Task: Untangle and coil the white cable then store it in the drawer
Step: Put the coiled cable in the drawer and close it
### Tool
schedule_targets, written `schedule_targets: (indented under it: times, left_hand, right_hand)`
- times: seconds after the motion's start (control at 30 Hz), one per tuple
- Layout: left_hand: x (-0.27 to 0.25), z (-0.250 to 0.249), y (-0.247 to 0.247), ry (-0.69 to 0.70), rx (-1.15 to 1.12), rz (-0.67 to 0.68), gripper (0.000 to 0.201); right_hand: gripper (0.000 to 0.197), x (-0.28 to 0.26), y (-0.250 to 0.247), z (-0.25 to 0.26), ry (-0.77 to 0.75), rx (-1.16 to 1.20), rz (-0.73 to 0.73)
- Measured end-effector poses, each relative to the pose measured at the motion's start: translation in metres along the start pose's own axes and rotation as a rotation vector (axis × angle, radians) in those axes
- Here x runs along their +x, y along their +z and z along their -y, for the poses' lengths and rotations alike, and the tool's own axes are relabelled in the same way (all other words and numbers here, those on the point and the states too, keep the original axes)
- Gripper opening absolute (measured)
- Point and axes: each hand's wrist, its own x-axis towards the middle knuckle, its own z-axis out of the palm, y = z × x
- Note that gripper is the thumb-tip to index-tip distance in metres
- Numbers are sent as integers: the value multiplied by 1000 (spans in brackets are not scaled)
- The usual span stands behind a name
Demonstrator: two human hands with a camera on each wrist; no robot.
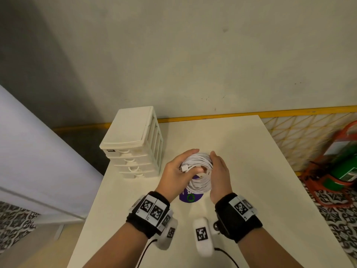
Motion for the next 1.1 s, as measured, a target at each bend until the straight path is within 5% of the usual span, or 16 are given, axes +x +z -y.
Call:
schedule_targets:
  times: [0.2, 0.33, 0.43, 0.5, 0.6, 0.8, 1.1]
  left_hand:
    - [-9, 15, -12, -9, -102, -137, 43]
    - [-9, 27, -37, 162, 273, -198, 38]
    - [-15, 31, -63, 327, 621, -213, 52]
    - [-21, 31, -79, 266, 676, -177, 67]
    - [-31, 40, -102, 35, 483, -181, 71]
    - [-39, 52, -150, -265, -138, -189, 23]
    - [-35, 67, -202, -303, -268, -205, 17]
  right_hand:
    - [35, -4, 21, -10, -146, -116, -49]
    - [38, 1, 34, -23, -288, -367, -84]
    - [34, -10, 51, -35, -387, -520, 23]
    - [33, -21, 69, -44, -393, -532, 144]
    - [33, -33, 99, -57, -365, -544, 211]
    - [35, -41, 142, -83, -312, -579, 244]
    - [22, -34, 194, -124, -181, -549, 211]
